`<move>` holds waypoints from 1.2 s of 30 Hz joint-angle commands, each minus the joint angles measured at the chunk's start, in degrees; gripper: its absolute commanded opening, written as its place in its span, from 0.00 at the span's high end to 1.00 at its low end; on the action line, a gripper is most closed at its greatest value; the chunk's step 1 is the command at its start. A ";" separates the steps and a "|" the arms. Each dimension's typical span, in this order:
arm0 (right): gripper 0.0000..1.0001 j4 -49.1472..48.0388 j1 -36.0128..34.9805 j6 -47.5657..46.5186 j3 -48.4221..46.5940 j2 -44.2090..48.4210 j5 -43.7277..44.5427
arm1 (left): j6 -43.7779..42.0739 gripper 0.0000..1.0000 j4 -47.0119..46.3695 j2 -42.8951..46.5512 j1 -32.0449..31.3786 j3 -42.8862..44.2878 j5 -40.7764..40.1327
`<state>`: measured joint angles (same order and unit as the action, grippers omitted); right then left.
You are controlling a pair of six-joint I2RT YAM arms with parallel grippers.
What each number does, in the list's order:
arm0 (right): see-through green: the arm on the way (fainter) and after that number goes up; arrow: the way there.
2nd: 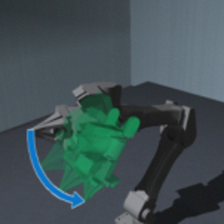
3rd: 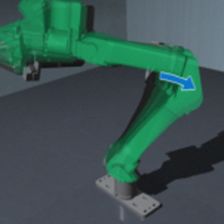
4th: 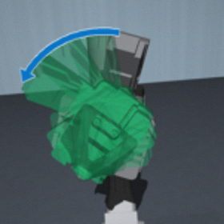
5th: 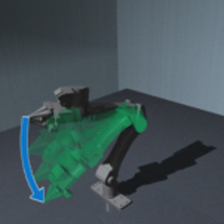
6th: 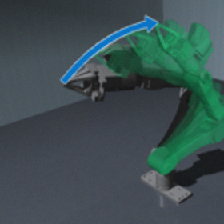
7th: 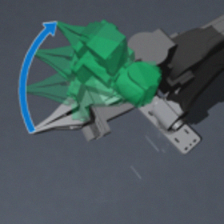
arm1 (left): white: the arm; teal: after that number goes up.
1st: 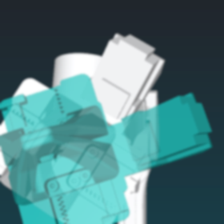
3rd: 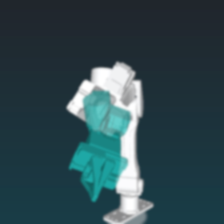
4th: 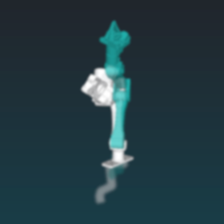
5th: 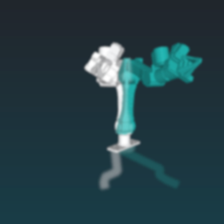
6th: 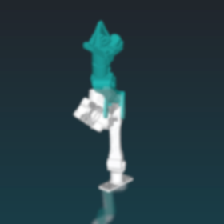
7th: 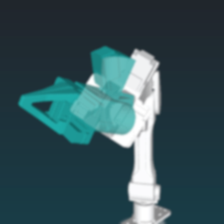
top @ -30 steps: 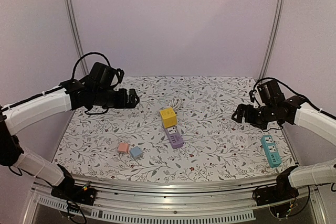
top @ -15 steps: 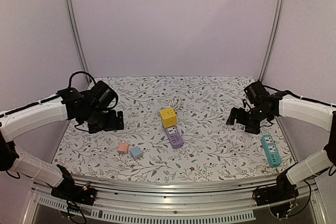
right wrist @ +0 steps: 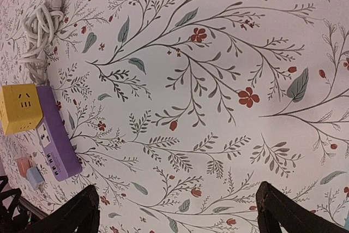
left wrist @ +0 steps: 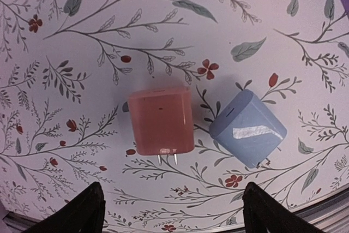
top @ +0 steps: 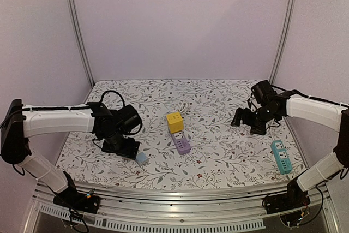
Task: Insert the plug
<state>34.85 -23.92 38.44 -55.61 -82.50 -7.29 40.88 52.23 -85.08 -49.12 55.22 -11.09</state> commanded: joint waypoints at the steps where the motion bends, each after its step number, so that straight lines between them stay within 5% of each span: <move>1: 0.01 0.18 0.20 -1.23 2.40 2.70 -0.43 | -5.20 0.14 -2.21 0.24 0.59 -2.91 3.58; 29: 0.01 0.58 0.20 -3.54 2.20 2.44 -2.18 | -8.46 0.33 -10.77 -9.07 7.11 -4.14 6.01; 36: 0.01 0.52 0.20 -3.85 1.91 2.41 -2.21 | -7.35 0.45 -11.01 -7.72 7.07 -5.35 3.54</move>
<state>34.89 -23.92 35.53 -53.54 -80.51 -9.37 32.80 42.52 -93.76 -42.48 50.63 -6.22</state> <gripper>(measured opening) 0.989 0.561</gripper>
